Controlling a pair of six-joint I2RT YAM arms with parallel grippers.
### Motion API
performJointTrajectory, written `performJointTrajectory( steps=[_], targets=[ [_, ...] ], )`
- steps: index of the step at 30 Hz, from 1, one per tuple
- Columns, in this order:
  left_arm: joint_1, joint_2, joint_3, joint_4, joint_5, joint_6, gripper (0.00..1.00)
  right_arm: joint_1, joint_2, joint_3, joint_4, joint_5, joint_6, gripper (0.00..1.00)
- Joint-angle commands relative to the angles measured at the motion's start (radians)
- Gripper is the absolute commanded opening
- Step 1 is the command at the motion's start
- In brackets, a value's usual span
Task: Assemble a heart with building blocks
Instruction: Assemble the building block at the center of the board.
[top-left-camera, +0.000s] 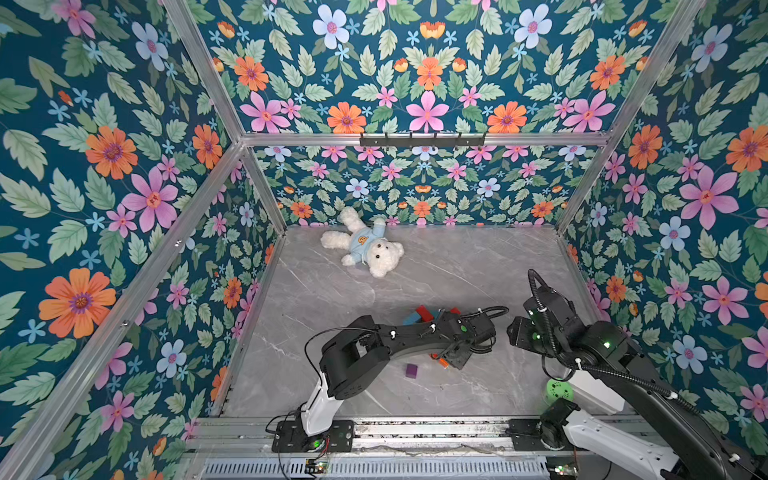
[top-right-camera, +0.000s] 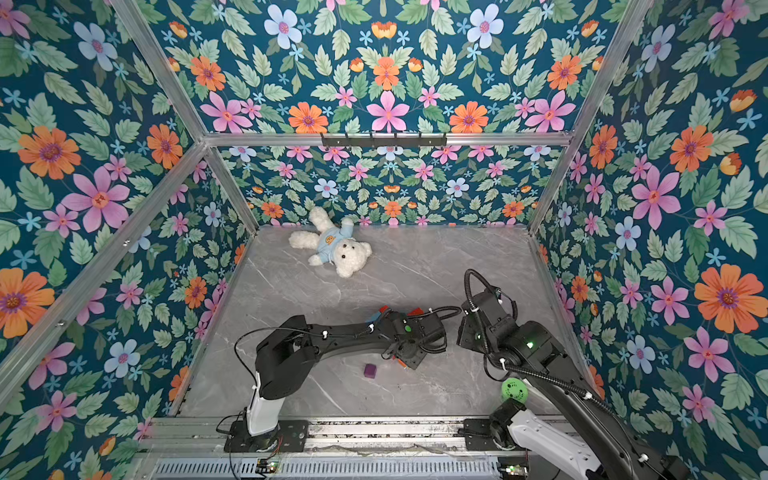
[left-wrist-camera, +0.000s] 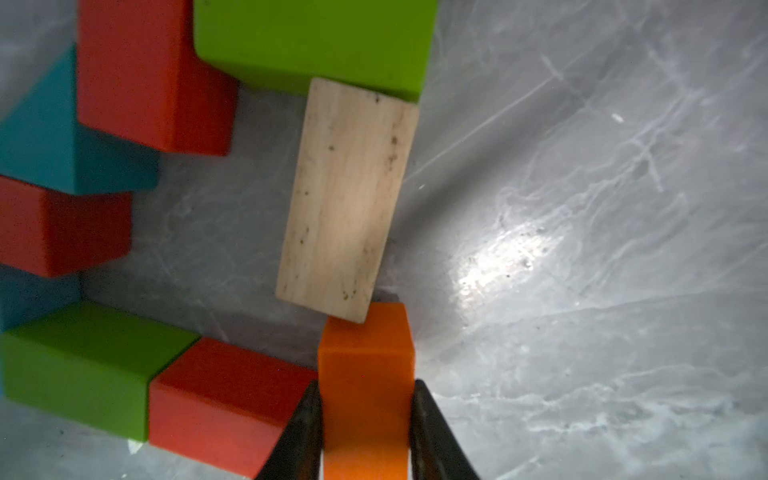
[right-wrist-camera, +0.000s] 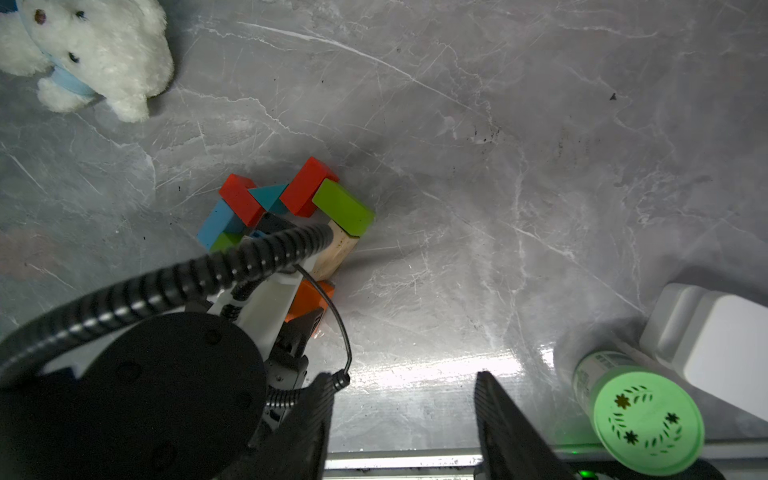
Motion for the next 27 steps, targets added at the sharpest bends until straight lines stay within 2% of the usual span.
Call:
performJointTrajectory(
  steps=[1, 4, 7, 18, 27],
  targets=[
    [0.003, 0.003, -0.003, -0.022, -0.040, 0.013, 0.29, 0.001, 0.007, 0.008, -0.015, 0.018, 0.007, 0.57],
    [0.005, 0.004, -0.011, -0.016, -0.043, 0.016, 0.29, 0.001, 0.012, 0.013, -0.015, 0.018, 0.008, 0.57],
    [0.006, -0.002, -0.017, -0.003, -0.045, 0.020, 0.33, 0.001, 0.015, 0.013, -0.012, 0.016, 0.007, 0.56],
    [0.030, 0.001, -0.035, 0.033, -0.030, 0.034, 0.28, 0.000, 0.024, 0.007, -0.006, 0.014, 0.008, 0.56],
    [0.030, -0.020, -0.049, 0.067, 0.033, 0.053, 0.47, 0.001, 0.025, 0.001, -0.003, 0.007, 0.009, 0.56]
  ],
)
